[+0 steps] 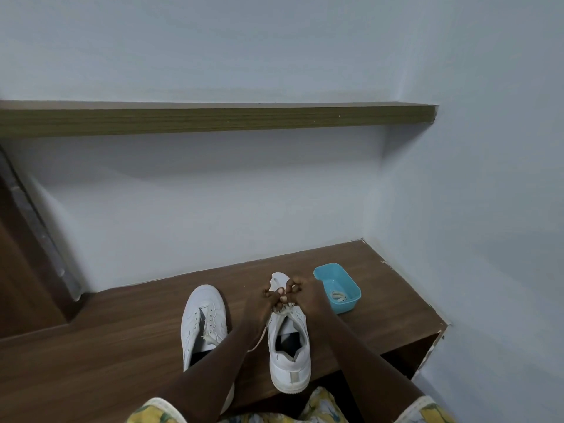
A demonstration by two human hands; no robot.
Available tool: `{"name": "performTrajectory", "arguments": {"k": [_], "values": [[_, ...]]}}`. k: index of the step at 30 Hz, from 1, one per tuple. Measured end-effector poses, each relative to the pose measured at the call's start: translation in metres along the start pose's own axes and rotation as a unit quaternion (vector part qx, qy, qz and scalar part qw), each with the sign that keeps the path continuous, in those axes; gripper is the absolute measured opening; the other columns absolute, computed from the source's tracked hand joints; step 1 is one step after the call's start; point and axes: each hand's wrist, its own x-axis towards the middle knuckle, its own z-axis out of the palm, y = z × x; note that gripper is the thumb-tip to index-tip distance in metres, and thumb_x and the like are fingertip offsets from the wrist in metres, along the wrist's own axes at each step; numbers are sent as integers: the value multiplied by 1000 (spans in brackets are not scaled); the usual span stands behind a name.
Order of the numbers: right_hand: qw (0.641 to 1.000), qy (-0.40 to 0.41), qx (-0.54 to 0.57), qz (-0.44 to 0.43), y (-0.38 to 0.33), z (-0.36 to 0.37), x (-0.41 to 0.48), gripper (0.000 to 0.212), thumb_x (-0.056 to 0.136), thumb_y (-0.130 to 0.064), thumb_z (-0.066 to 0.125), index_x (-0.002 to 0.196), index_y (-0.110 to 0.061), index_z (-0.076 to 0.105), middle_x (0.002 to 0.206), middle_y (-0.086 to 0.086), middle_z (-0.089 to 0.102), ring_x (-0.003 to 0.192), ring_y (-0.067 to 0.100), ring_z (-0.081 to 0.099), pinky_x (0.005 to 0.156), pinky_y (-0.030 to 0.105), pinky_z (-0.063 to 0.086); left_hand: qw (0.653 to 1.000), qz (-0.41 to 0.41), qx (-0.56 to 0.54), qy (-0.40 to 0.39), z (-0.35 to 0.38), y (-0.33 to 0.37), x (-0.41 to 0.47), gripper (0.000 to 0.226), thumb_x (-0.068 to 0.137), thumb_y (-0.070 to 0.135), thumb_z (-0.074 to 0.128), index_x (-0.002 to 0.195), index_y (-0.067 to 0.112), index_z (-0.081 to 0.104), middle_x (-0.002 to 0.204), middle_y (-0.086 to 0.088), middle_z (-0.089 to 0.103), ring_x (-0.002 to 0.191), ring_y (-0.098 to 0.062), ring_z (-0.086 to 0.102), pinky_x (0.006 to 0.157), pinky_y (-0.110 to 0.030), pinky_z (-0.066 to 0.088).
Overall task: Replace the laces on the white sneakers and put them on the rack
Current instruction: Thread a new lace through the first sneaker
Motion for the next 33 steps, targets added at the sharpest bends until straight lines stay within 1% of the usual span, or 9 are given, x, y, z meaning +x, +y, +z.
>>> {"name": "performTrajectory", "arguments": {"k": [3, 6, 9, 14, 17, 20, 23, 29, 33], "values": [[995, 40, -81, -38, -1, 2, 3, 12, 77, 6, 64, 81, 0, 74, 79, 14, 72, 75, 24, 68, 67, 23, 49, 992, 14, 129, -8, -5, -2, -3, 34, 87, 25, 67, 105, -4, 66, 88, -4, 71, 85, -17, 64, 88, -35, 49], [991, 7, -129, -34, 2, 1, 7, 18, 81, 1, 61, 90, -1, 76, 89, 13, 74, 75, 19, 63, 63, 16, 43, 943, 55, 327, -7, -4, 1, -6, 16, 84, 20, 69, 95, 10, 74, 77, 0, 67, 70, -6, 52, 67, -14, 36], [958, -108, -263, -29, 1, 5, 9, 26, 88, -2, 48, 100, 2, 70, 88, 13, 64, 77, 15, 46, 65, 20, 29, 902, 107, 416, 53, -3, 3, -3, 24, 89, 12, 58, 67, 3, 64, 53, 3, 41, 54, -7, 35, 53, -20, 24], [964, -174, -200, -10, 1, 4, 11, 27, 92, 2, 43, 105, 6, 66, 83, 10, 63, 72, 13, 45, 54, 15, 29, 815, 181, 548, 52, -5, 5, -6, 25, 95, 15, 46, 90, 1, 66, 87, -14, 65, 85, -25, 58, 64, -22, 21], [980, -172, -57, 79, 2, -1, 13, 24, 94, 1, 43, 93, 3, 67, 69, -2, 55, 62, 8, 46, 55, 16, 38, 823, 197, 532, 38, -5, 5, -4, 24, 97, 19, 45, 103, 9, 67, 92, -10, 67, 88, -24, 59, 68, -26, 29], [980, -122, 71, 138, 7, -1, 12, 32, 95, 3, 45, 73, -13, 62, 67, 1, 56, 60, 10, 46, 52, 20, 37, 831, 202, 518, 36, -3, 9, 0, 30, 96, 13, 47, 122, 14, 61, 110, -5, 66, 101, -23, 58, 73, -21, 30], [969, -72, 166, 168, 8, 1, 8, 30, 95, 4, 46, 74, -13, 61, 68, 4, 56, 60, 12, 45, 53, 22, 35, 854, 203, 479, 15, -3, 11, 2, 42, 94, 8, 51, 134, 18, 53, 125, -5, 58, 111, -22, 51, 81, -18, 31], [957, -61, 212, 188, 3, 9, 5, 27, 92, 9, 46, 81, -9, 63, 79, 9, 60, 71, 16, 55, 64, 26, 45, 926, 186, 330, 8, -3, 9, 2, 34, 85, 19, 64, 119, 20, 66, 97, -3, 56, 98, -24, 53, 87, -35, 44], [955, -58, 210, 202, -3, 7, 2, 22, 93, 9, 43, 90, 0, 63, 67, 6, 59, 59, 13, 56, 55, 21, 46, 939, 164, 300, 50, -3, 2, 7, 16, 90, 19, 59, 92, 12, 74, 83, 0, 65, 86, -24, 61, 84, -40, 49]]}}
